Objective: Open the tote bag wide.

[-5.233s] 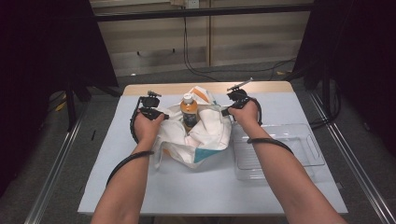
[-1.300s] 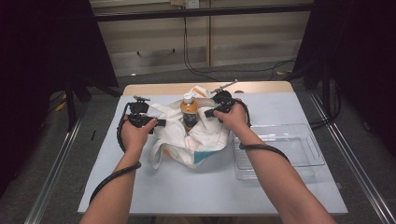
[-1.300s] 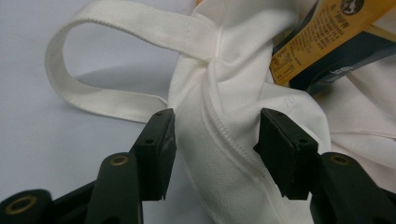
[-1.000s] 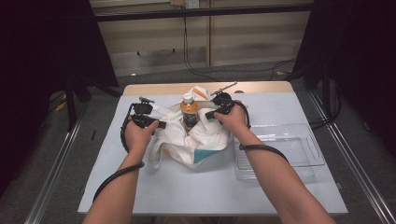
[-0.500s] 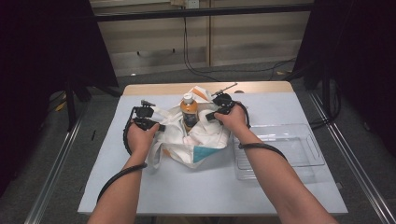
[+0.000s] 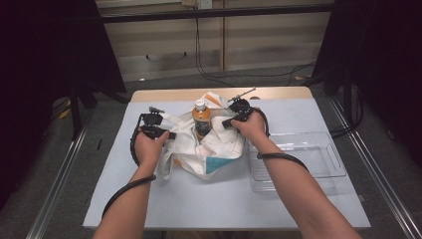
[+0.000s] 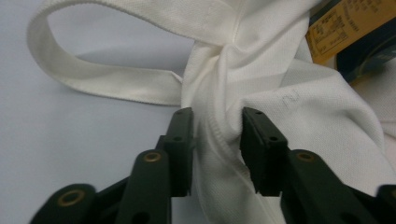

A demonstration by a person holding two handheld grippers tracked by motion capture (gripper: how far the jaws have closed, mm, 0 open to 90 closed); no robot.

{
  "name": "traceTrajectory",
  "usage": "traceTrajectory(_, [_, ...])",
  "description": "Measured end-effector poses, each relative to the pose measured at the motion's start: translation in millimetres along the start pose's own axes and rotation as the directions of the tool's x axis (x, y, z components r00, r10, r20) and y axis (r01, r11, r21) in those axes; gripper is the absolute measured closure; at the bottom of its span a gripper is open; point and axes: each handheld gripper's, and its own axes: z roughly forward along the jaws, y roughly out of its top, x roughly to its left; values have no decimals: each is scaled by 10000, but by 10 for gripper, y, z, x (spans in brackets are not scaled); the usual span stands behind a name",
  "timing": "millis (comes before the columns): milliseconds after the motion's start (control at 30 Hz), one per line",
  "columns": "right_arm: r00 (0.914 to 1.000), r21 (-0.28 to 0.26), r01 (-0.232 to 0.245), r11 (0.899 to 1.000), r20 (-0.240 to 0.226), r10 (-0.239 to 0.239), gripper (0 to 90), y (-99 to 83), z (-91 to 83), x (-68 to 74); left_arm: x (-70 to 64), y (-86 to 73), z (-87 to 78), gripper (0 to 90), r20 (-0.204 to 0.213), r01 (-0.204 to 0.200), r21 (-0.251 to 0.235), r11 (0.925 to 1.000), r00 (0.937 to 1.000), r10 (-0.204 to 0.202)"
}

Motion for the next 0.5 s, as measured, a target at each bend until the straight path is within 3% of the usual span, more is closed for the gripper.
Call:
traceTrajectory(133, [10000, -203, 73, 9998, 34, -72, 896, -3, -67, 33, -9, 1, -41, 560, 83, 170, -228, 9996, 9998, -168])
traceTrajectory(333, [9999, -446, 138, 9989, -18, -139, 896, 5, -152, 91, -45, 16, -136, 533, 155, 318, -705, 9970, 9994, -307])
traceTrajectory(400, [9998, -487, 172, 9987, -97, -177, 897, 9, -181, 116, -46, 31, -178, 535, 192, 89, -653, 9978, 9998, -77])
traceTrajectory(500, [9997, -507, 189, 9985, -122, -195, 898, 4, -210, 144, -66, 45, -216, 546, 215, 60, -795, 9968, 9998, -43])
